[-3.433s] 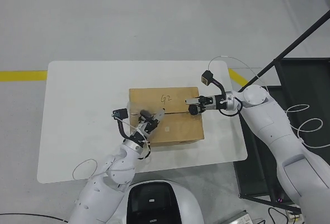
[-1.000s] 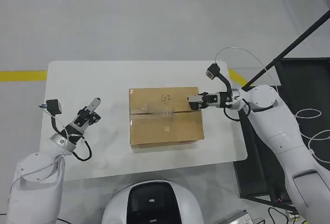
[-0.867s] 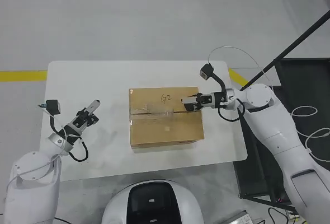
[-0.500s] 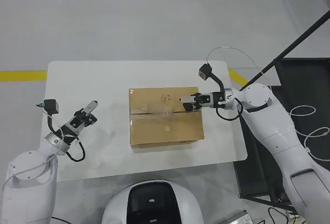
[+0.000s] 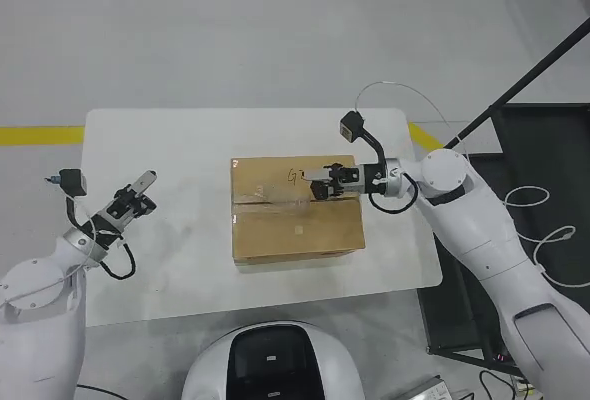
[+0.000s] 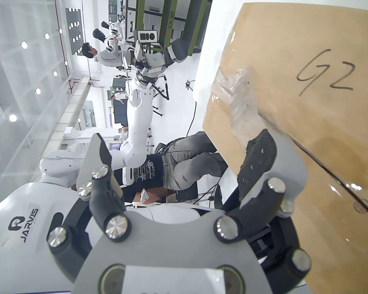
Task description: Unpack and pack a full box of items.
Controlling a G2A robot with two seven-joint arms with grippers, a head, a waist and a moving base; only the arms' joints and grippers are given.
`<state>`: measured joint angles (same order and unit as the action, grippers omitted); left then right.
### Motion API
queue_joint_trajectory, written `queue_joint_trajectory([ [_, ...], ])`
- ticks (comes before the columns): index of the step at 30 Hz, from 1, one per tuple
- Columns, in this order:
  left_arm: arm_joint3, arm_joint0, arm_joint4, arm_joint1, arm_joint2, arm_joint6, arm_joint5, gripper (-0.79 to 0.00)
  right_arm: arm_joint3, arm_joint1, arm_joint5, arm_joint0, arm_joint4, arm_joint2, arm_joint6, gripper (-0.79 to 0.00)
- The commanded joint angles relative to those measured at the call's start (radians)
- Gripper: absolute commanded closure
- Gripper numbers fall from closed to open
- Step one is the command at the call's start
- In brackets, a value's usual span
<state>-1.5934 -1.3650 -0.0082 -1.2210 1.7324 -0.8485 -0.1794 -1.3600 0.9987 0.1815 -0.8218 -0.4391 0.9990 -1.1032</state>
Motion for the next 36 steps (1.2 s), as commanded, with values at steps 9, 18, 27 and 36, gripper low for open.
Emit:
queue_joint_trajectory([
  [9,0.128,0.082,-0.129,0.038,0.094,-0.238,-0.02,-0.785,-0.091,0.05,-0.117,0.055,0.058,-0.144,0.1,-0.785],
  [18,0.139,0.085,-0.156,0.047,0.113,-0.29,-0.005,-0.785,-0.009,0.14,-0.113,0.159,0.048,-0.318,0.168,-0.785],
  [27,0.139,0.085,-0.156,0.047,0.113,-0.29,-0.005,-0.785,0.131,0.227,-0.057,0.242,0.032,-0.417,0.219,-0.785],
  [36,0.139,0.085,-0.156,0.047,0.113,-0.29,-0.005,-0.785,0.226,0.296,-0.052,0.284,0.082,-0.491,0.24,-0.785],
])
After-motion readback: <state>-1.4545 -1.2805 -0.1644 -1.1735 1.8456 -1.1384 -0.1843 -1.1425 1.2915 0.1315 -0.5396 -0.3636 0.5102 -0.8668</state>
